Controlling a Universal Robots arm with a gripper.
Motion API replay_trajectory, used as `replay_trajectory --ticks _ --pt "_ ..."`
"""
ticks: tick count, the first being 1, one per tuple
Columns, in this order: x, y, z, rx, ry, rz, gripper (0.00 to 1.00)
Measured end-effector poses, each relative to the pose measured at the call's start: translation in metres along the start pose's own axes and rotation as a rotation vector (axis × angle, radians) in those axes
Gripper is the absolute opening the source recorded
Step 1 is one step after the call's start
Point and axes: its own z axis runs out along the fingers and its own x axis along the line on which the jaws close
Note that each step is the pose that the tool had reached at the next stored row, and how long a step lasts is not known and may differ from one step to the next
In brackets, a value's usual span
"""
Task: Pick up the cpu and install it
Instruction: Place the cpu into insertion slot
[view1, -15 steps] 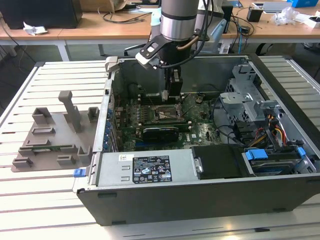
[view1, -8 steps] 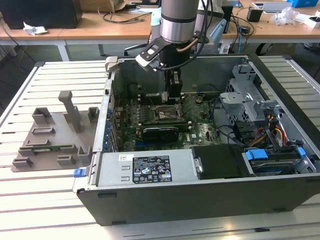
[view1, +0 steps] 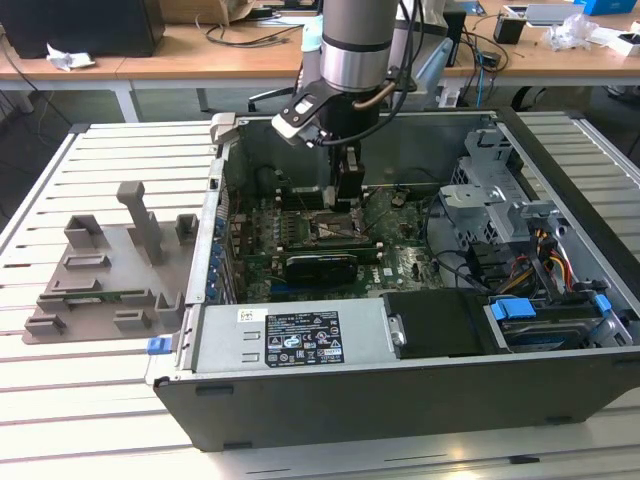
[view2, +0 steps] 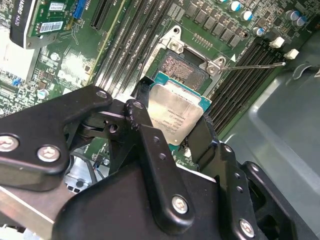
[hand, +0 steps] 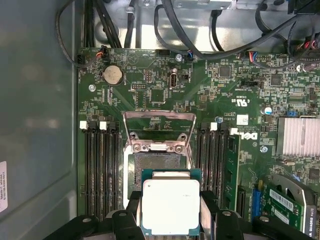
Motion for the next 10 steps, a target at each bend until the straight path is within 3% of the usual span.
replay_trajectory --ticks 10 --pt "0.0002 0.0003 0.0065 0.0 0.0 0.0 0.55"
